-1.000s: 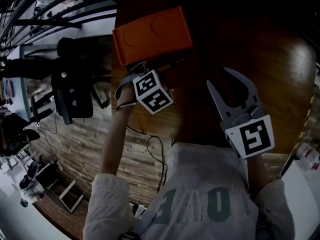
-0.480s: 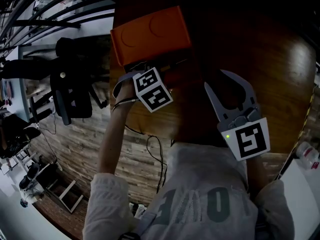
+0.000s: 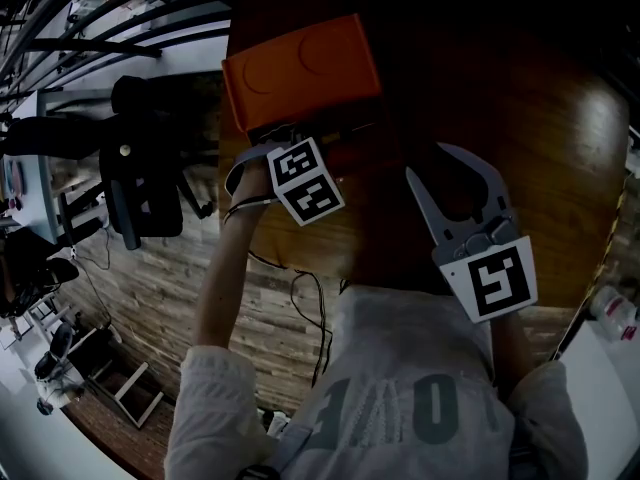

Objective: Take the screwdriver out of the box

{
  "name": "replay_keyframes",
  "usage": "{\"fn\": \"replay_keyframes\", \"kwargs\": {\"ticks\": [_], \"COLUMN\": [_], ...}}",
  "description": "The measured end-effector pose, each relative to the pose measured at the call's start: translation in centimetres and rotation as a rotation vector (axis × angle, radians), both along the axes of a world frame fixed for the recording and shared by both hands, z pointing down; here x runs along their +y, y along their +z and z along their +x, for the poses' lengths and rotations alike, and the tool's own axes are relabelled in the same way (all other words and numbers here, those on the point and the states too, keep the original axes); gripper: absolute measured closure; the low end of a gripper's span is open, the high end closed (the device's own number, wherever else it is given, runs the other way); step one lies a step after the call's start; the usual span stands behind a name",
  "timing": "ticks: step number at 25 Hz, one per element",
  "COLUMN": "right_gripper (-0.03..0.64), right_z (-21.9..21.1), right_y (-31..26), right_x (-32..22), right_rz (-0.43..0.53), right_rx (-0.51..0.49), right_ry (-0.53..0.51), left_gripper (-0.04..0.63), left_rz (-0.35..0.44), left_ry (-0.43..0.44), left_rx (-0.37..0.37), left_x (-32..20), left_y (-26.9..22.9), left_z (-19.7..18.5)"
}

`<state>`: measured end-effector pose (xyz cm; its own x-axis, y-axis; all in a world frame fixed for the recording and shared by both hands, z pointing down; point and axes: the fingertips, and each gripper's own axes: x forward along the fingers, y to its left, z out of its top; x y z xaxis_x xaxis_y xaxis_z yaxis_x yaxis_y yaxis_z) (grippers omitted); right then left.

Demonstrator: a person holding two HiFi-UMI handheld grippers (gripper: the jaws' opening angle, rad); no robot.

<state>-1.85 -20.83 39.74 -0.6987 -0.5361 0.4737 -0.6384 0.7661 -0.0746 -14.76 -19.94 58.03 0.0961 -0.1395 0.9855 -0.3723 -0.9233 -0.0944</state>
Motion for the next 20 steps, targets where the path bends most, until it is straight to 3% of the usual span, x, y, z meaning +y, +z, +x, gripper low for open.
{"fn": "replay_keyframes", "kwargs": {"ticks": [5, 9, 20], "right_gripper": [0.48, 0.48, 0.48], "right_z": [0.2, 0.6, 3.5], "right_y": [-0.7, -1.4, -7.7], "right_x": [-0.1, -0.2, -1.2], "right_rz": [0.016, 0.032, 0.172], "right_rx": [-0.005, -0.021, -0.143], "right_ry": [0.003, 0.033, 0.178], "left_gripper": [0.516, 0.517, 0.515], "left_rz": [0.023, 0.093, 0.451], "left_ry": [-0.016, -0.068, -0.359], "left_rx": [0.039, 0.137, 0.492], "left_x": [0.1, -0.4, -3.5], "left_y": [-1.3, -4.3, -18.8], "left_z": [0.3, 1.3, 6.0]}}
